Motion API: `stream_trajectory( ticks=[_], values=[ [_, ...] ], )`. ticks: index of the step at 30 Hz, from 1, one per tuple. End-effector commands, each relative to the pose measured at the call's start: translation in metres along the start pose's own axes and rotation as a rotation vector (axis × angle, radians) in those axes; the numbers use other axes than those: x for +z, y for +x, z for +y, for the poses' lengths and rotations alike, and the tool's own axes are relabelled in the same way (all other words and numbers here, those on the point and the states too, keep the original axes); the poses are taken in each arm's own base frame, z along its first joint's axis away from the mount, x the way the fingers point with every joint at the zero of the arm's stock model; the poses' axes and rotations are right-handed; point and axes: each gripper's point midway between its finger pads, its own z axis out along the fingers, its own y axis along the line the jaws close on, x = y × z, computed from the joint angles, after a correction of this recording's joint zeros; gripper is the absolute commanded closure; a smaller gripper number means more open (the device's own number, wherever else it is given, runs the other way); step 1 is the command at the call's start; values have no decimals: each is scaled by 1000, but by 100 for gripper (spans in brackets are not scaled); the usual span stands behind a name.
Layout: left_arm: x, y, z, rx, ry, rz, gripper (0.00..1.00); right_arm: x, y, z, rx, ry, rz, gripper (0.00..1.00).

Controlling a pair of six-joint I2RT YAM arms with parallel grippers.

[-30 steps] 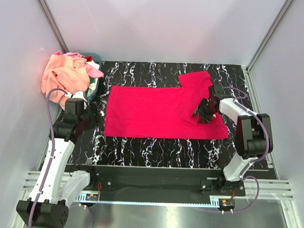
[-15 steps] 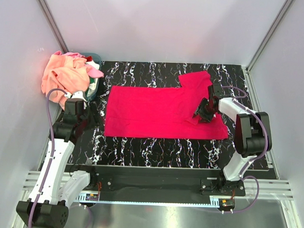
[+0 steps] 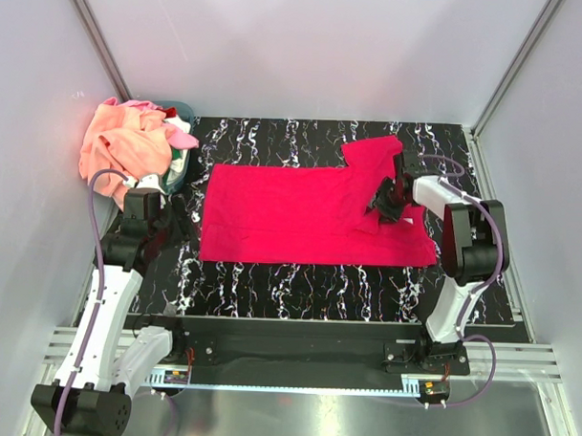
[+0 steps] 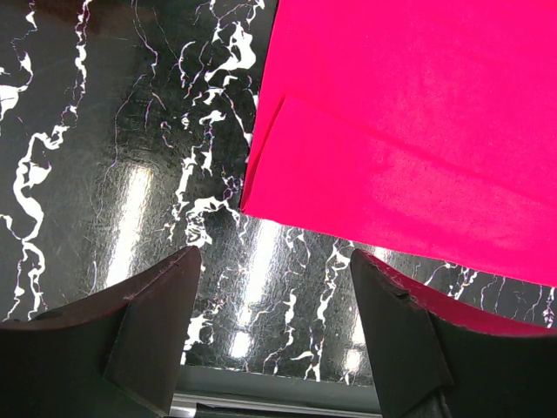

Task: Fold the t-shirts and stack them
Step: Fold the tshirt

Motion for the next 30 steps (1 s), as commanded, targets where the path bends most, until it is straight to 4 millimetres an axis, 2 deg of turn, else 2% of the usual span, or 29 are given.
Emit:
stream_trajectory(
  ticks=[1,3,4,6,7,8,10,11,14,15,16,17,18,19,20,21,22,24,25,30],
  values=[
    [0,-11,-1,0,-1,-54,25,-9,-20,34,-30,-64,-39,48],
    [0,-11,0,0,-2,-54,25,-12,-26,49,-39,-87,-48,48],
    [0,-12,0,0,-3,-56,25,-7,-25,51,-35,-87,-33,48],
    [0,-11,0,0,-3,-55,25,-8,-31,68,-28,-129,-30,48],
    [0,-12,0,0,-5,-56,25,-1,-31,70,-25,-130,-11,48],
    [0,-11,0,0,-5,-54,25,-5,-40,82,-30,-154,-24,47],
    [0,-12,1,-2,-8,-55,25,1,-43,82,-34,-137,-6,46],
    [1,-11,1,-2,-9,-54,25,-5,-53,90,-64,-143,-31,46],
    [0,-11,1,-3,-12,-55,25,-19,-61,84,-108,-96,-69,44],
    [0,-12,1,-4,-10,-58,25,-35,-65,83,-118,-93,-104,43],
    [0,-12,1,-4,-10,-58,25,-35,-60,68,-119,-38,-114,43],
    [0,-12,1,-4,-10,-58,25,-40,-59,60,-129,-13,-131,43],
    [0,-12,1,-4,-12,-59,25,-55,-59,56,-131,2,-166,42],
    [0,-12,1,-4,-12,-59,25,-59,-56,45,-126,38,-174,42],
    [0,-12,1,-4,-12,-59,25,-55,-44,22,-118,105,-164,43],
    [-1,-12,1,-4,-11,-60,25,-63,-40,17,-118,109,-182,43],
    [-1,-12,1,-4,-11,-60,25,-58,-26,1,-113,140,-157,45],
    [0,-11,1,-4,-12,-59,25,-61,-16,-7,-113,141,-156,47],
    [-1,-12,1,-4,-7,-62,25,-55,-5,-18,-115,159,-132,48],
    [-1,-12,1,-4,-9,-64,25,-46,10,-36,-117,203,-99,53]
  ],
)
